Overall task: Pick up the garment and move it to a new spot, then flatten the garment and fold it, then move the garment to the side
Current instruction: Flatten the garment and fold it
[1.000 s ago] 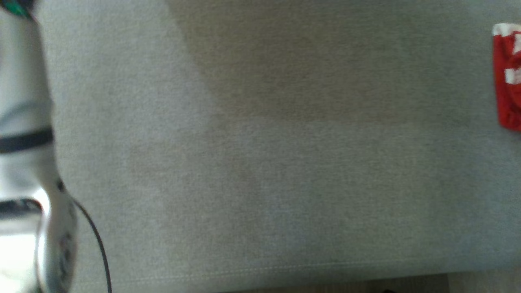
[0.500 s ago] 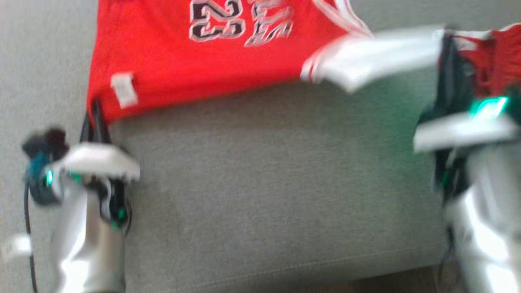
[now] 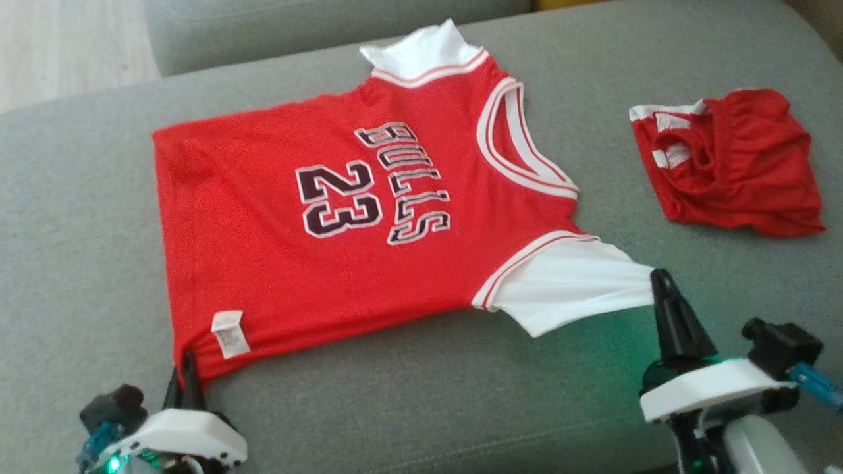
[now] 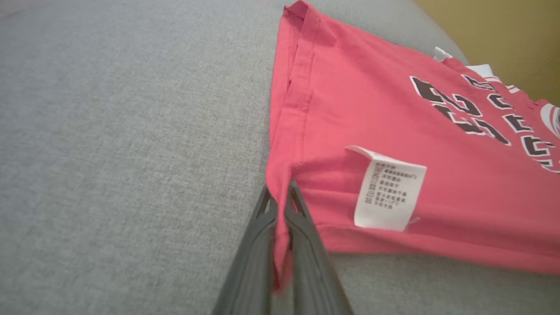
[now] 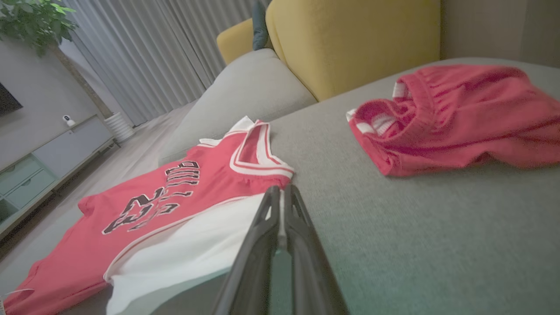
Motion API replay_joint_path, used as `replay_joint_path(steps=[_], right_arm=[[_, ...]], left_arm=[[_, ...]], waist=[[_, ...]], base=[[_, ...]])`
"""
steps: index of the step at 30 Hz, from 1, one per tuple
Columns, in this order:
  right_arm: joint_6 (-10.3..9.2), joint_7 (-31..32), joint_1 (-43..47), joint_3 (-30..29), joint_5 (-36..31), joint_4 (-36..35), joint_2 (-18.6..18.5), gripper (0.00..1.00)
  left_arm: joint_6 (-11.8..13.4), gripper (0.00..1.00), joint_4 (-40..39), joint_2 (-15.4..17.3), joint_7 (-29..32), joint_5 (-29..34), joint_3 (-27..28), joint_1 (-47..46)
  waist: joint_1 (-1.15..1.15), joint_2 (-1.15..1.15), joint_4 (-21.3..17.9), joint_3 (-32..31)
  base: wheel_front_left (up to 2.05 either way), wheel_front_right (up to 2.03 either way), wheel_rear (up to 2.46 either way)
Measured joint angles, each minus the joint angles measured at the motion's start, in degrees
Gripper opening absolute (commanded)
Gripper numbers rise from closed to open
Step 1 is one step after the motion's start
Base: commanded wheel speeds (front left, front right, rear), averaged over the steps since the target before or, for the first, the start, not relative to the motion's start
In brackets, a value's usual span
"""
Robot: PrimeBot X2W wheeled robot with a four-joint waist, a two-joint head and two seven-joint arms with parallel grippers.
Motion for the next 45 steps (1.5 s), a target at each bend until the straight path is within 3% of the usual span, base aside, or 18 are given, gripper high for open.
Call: replay_joint_path(steps=[9,20,28,29,30,31,37,45], right_arm=[[0.0,0.51,-6.47,-2.63,-5.92,-1.25,-1.36,0.0],[0.0,0.64,-27.34,-3.67,-11.04,13.79,0.08,0.0],[0.0,-2.42,-36.98,-3.94,-14.78,24.96,1.35,0.0],[0.0,-2.71,-37.55,-4.0,-15.1,26.05,1.57,0.46],[0.0,-2.85,-38.02,-4.08,-15.35,27.04,1.76,1.0],[0.0,-3.3,-38.22,-4.14,-15.56,27.61,1.86,1.0],[0.0,-3.77,-37.05,-6.24,-15.94,25.96,2.9,1.0],[0.0,-3.87,-26.49,-8.55,-16.25,19.63,3.64,1.0]], left_arm=[[-0.13,0.0,-3.85,0.26,-0.01,-0.03,-5.28,-2.13],[1.43,0.0,1.34,0.22,-0.01,3.69,-7.75,-17.84],[2.2,0.0,6.78,0.12,-0.01,7.1,-7.14,-27.18],[2.29,0.31,6.7,0.09,-0.01,7.53,-7.05,-28.12],[2.48,0.75,6.65,0.09,-0.01,7.93,-7.0,-28.79],[2.57,1.0,6.64,0.09,-0.01,7.99,-7.01,-29.25],[4.0,1.0,4.07,0.08,-0.02,3.91,-6.92,-25.83],[4.35,1.0,0.77,0.13,-0.02,1.19,-9.68,-19.28]], waist=[[0.0,0.0,3.15,0.36],[0.0,0.0,5.16,6.89],[0.02,0.0,6.46,11.73],[0.02,0.0,6.61,12.09],[0.02,0.0,6.73,12.35],[0.02,0.0,6.84,12.51],[0.01,0.0,6.64,12.1],[0.01,0.0,6.35,12.71]], base=[[0.0,0.0,0.0],[0.0,0.0,0.0],[0.0,0.0,0.0],[0.0,0.0,0.0],[0.0,0.0,0.0],[0.0,0.0,0.0],[0.0,0.0,0.0],[0.0,0.0,0.0]])
